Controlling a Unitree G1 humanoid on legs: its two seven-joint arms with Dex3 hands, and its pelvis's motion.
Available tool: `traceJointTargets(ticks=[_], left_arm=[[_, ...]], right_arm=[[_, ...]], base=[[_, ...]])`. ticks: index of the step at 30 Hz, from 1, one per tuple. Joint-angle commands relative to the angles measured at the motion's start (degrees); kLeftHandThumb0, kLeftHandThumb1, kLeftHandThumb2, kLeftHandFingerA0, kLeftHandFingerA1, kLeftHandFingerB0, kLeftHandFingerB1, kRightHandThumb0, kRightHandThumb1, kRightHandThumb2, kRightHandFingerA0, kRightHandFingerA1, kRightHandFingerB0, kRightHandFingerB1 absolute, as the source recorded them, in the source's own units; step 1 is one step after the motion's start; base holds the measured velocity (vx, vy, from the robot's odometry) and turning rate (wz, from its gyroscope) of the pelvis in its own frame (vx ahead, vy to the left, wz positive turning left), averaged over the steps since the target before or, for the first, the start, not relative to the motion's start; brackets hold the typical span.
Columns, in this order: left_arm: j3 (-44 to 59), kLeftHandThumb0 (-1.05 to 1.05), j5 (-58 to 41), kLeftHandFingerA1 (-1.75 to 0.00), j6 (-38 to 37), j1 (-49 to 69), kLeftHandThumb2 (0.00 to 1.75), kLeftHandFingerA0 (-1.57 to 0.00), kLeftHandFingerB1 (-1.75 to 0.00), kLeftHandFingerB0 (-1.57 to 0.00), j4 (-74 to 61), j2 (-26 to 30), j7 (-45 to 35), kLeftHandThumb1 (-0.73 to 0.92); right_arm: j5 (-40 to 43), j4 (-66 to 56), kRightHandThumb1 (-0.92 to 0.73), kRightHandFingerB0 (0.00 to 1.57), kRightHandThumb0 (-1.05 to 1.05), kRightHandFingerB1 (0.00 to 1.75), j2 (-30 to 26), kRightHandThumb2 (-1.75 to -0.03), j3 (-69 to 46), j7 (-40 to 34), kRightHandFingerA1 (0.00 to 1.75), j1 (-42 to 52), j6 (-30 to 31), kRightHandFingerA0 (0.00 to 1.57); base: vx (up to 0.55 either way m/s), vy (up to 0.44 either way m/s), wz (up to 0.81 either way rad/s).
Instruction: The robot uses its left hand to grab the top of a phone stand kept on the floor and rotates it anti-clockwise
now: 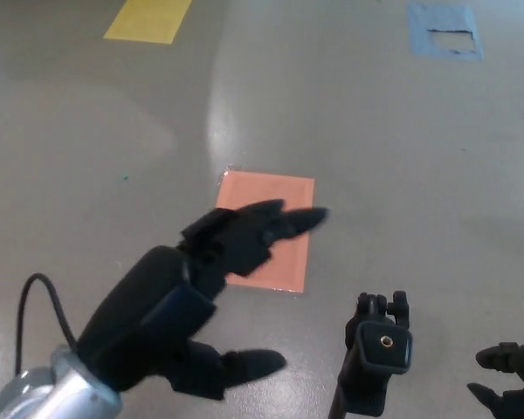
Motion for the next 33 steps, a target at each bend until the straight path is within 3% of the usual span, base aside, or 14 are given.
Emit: traceJointTargets(ticks=[1, 2, 10, 11, 14, 15, 16, 17, 18, 20, 21, 29, 30, 33], left_arm=[[-3.9, -0.01, 1.8, -0.5, -6.4, 1.4, 0.84, -0.18, -0.48, -0.04, -15.9, 5.4, -9.8, 0.36], [-4.5, 0.07, 2.0, -0.33, -6.4, 1.3, 0.57, -0.31, -0.37, -0.17, -16.0, 5.2, -9.7, 0.55], [-8.5, 0.16, 2.8, -0.34, -5.8, 0.9, 0.62, -0.19, -0.4, -0.24, -15.3, 3.1, -10.1, 0.5], [-9.2, 0.13, 2.8, -0.5, -5.7, 0.5, 0.9, -0.11, -0.53, -0.21, -14.7, 2.4, -10.3, 0.37], [-10.6, 0.12, 3.3, -0.5, -6.1, -0.7, 0.92, -0.1, -0.53, -0.19, -12.6, 0.9, -10.3, 0.4], [-11.5, 0.13, 4.7, -0.5, -6.4, -2.1, 0.95, -0.09, -0.52, -0.17, -10.6, -0.2, -10.5, 0.42], [-11.7, 0.13, 5.1, -0.5, -6.4, -2.4, 0.95, -0.09, -0.52, -0.17, -10.1, -0.5, -10.6, 0.42], [-12.0, 0.13, 5.4, -0.5, -6.1, -2.7, 0.94, -0.08, -0.52, -0.17, -9.7, -0.7, -10.9, 0.41], [-12.5, 0.13, 6.2, -0.47, -5.3, -3.5, 0.93, -0.04, -0.51, -0.17, -8.9, -1.3, -11.5, 0.42], [-12.9, 0.13, 7.0, -0.47, -4.6, -4.3, 0.93, -0.04, -0.51, -0.17, -8.2, -1.8, -12.0, 0.42], [-13.0, 0.15, 7.4, -0.33, -4.5, -4.6, 0.64, -0.17, -0.37, -0.25, -7.7, -2.2, -12.1, 0.54], [-14.1, 0.01, 12.6, -0.49, -7.5, -7.7, 0.84, -0.08, -0.53, -0.21, -1.7, -6.4, -9.4, 0.33], [-14.1, -0.05, 14.5, -0.34, -8.3, -8.3, 0.58, -0.21, -0.41, -0.27, -0.5, -7.3, -8.3, 0.44], [-13.8, -0.11, 17.0, -0.35, -10.0, -8.7, 0.58, -0.23, -0.42, -0.27, 1.0, -8.3, -6.5, 0.42]], right_arm=[[-2.1, 1.8, -0.79, 0.07, -0.49, 0.24, -3.2, -0.63, 1.3, 2.7, 0.45, -1.5, -2.5, 0.39], [-2.7, 1.8, -0.79, 0.11, -0.48, 0.18, -3.3, -0.67, 1.9, 2.7, 0.41, -1.5, -3.0, 0.3], [-2.4, 2.5, -0.8, 0.07, -0.47, 0.25, -3.5, -0.63, 2.3, 3.9, 0.41, -2.4, -3.5, 0.27], [-2.7, 2.5, -0.81, 0.07, -0.48, 0.25, -3.5, -0.63, 2.5, 3.8, 0.4, -2.5, -3.6, 0.25], [-3.1, 2.7, -0.8, 0.07, -0.48, 0.25, -3.6, -0.63, 2.7, 3.4, 0.38, -2.3, -4.4, 0.25], [-3.4, 2.8, -0.62, 0.04, -0.54, 0.31, -3.8, -0.89, 2.8, 2.7, 0.52, -1.8, -5.9, 0.24], [-3.4, 2.8, -0.62, 0.04, -0.54, 0.31, -3.9, -0.89, 2.8, 2.5, 0.52, -1.7, -6.3, 0.24], [-3.7, 2.8, -0.78, 0.11, -0.51, 0.21, -3.8, -0.65, 3.0, 2.2, 0.46, -1.7, -6.1, 0.38], [-3.9, 2.8, -0.66, 0.04, -0.56, 0.29, -3.6, -0.92, 3.2, 1.9, 0.57, -2.0, -5.5, 0.38], [-3.9, 2.8, -0.66, 0.04, -0.56, 0.29, -3.5, -0.92, 3.2, 2.1, 0.57, -2.2, -5.2, 0.38], [-3.6, 2.8, -0.66, 0.04, -0.55, 0.28, -3.4, -0.89, 2.9, 2.4, 0.57, -2.3, -5.0, 0.41], [-3.4, 3.0, -0.63, 0.05, -0.58, 0.29, -3.2, -0.88, 1.9, 2.9, 0.53, -2.7, -4.7, 0.27], [-3.4, 3.0, -0.63, 0.05, -0.58, 0.29, -3.2, -0.88, 1.9, 2.9, 0.53, -2.7, -4.6, 0.27], [-3.5, 3.0, -0.63, 0.05, -0.58, 0.29, -3.2, -0.88, 2.0, 2.9, 0.53, -2.8, -4.6, 0.27]], base=[[0.0, 0.0, 0.0], [0.0, 0.0, 0.0], [0.0, 0.0, 0.0], [0.0, 0.0, 0.0], [0.0, 0.0, 0.0], [0.0, 0.0, 0.0], [0.0, 0.0, 0.0], [0.0, 0.0, 0.0], [0.0, 0.0, 0.0], [0.0, 0.0, 0.0], [0.0, 0.0, 0.0], [0.0, 0.0, 0.0], [0.0, 0.0, 0.0], [0.0, 0.0, 0.0]])
